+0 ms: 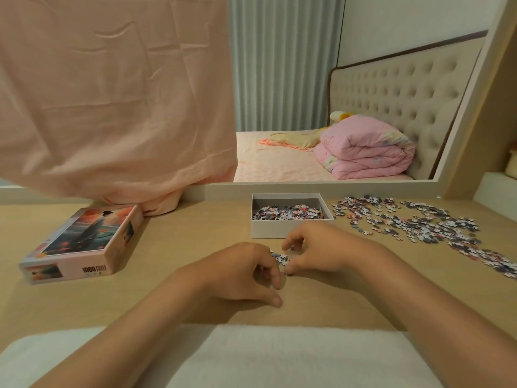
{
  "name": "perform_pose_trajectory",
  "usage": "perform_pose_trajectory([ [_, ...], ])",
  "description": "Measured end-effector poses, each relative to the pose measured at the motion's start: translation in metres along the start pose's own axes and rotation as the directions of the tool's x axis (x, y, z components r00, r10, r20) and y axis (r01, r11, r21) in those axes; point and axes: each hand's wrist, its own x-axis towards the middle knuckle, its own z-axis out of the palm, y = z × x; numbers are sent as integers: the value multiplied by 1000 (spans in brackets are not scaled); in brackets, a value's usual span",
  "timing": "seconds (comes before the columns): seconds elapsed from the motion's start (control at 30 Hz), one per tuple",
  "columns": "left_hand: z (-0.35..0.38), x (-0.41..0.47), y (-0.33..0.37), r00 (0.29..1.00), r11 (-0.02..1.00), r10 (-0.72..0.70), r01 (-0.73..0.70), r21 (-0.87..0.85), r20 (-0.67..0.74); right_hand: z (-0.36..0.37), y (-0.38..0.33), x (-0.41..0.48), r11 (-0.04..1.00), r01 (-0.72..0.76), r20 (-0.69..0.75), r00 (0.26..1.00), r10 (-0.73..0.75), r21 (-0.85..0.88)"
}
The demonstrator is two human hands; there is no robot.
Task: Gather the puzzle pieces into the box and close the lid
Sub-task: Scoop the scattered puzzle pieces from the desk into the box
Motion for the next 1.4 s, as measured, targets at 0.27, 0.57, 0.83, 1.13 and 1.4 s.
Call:
perform_pose_trajectory([
  [0.27,1,7,-29,975,942,-169,203,269,-144,8,5,6,994,-35,49,998,40,-99],
  [0.57,-5,14,-31,983,982,-152,162,100,-103,12,-5,19,1000,21,52,998,-21,2],
  [0.83,-2,19,-25,981,979,-120,142,146,-150,19,-22,30,996,-12,4,1000,12,87],
  [1.13,1,22,-22,962,981,-92,131,141,-255,15,-28,32,993,-57,-85,994,66,102],
  [1.4,-28,59,-24,888,993,-119,100,-67,-445,-20,-10,38,937,-7,-329,935,130,350],
])
